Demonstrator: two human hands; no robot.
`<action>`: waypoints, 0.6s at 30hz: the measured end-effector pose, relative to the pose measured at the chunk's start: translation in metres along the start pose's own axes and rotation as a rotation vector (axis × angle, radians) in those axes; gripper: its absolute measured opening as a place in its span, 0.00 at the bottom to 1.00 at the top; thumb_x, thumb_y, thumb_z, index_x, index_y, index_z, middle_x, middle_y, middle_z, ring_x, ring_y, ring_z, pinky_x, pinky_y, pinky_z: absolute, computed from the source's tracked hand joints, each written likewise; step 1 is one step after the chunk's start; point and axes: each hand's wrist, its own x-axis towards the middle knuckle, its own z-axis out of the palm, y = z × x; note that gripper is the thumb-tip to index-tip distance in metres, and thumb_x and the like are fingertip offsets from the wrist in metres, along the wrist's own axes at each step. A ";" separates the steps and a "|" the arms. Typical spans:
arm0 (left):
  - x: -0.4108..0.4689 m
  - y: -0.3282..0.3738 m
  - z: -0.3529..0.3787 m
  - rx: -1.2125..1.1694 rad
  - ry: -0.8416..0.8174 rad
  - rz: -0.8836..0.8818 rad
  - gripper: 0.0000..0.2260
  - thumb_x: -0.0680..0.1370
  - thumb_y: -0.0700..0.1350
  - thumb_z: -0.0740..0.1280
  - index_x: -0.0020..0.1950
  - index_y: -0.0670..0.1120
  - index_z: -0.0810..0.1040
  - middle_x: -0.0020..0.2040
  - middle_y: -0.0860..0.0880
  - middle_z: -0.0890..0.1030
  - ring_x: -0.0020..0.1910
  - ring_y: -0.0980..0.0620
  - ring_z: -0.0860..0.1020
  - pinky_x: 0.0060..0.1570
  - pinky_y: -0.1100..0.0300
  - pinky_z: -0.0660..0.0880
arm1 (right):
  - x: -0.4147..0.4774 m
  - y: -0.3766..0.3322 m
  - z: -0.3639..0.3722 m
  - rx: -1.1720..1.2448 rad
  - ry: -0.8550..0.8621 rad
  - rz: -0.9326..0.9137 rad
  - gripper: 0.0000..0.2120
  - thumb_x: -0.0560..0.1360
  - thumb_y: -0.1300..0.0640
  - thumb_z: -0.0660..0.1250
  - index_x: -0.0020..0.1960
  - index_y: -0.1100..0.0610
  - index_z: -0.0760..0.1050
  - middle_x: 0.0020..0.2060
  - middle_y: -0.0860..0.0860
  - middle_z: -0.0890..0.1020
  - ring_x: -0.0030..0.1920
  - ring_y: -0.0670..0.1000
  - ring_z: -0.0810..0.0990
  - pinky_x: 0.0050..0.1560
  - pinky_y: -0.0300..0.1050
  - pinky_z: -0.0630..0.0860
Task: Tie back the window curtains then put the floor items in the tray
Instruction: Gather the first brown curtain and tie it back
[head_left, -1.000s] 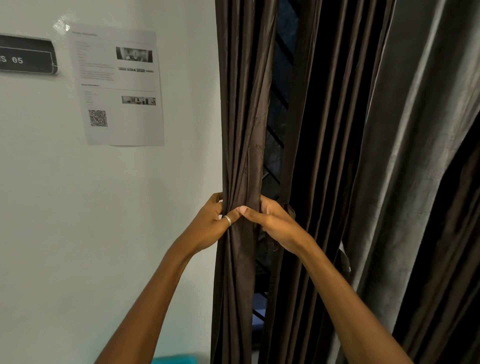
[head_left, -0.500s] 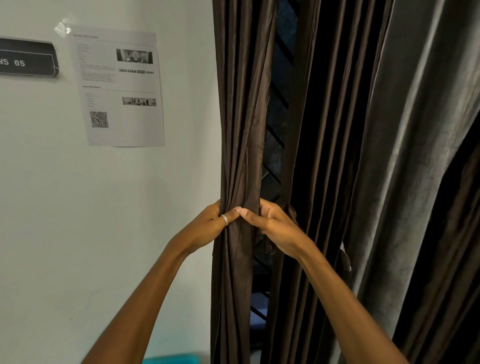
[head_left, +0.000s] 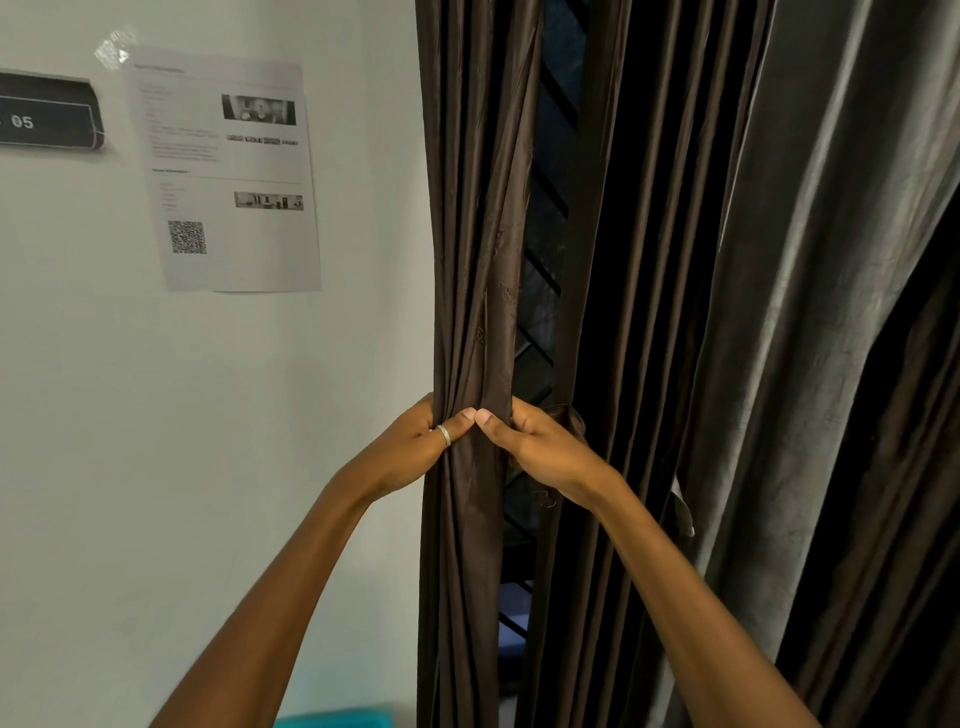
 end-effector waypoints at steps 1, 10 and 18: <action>0.000 -0.001 0.000 0.014 0.004 0.011 0.29 0.78 0.62 0.60 0.77 0.53 0.65 0.65 0.56 0.74 0.62 0.55 0.75 0.64 0.59 0.73 | 0.000 0.001 0.001 0.015 0.003 0.008 0.18 0.84 0.49 0.60 0.72 0.51 0.72 0.65 0.45 0.80 0.65 0.42 0.78 0.65 0.40 0.76; 0.000 0.000 0.000 0.291 0.061 0.000 0.23 0.80 0.64 0.57 0.62 0.48 0.77 0.53 0.49 0.82 0.51 0.49 0.81 0.52 0.58 0.80 | 0.002 0.005 0.010 0.136 0.071 0.016 0.17 0.84 0.53 0.60 0.71 0.53 0.73 0.64 0.48 0.81 0.65 0.45 0.79 0.70 0.48 0.73; 0.002 -0.001 -0.004 0.506 0.111 0.004 0.26 0.78 0.66 0.58 0.46 0.44 0.77 0.39 0.46 0.79 0.39 0.49 0.80 0.43 0.56 0.81 | 0.002 0.009 0.011 0.126 0.088 0.018 0.16 0.84 0.54 0.61 0.71 0.53 0.73 0.64 0.48 0.82 0.65 0.47 0.79 0.71 0.52 0.72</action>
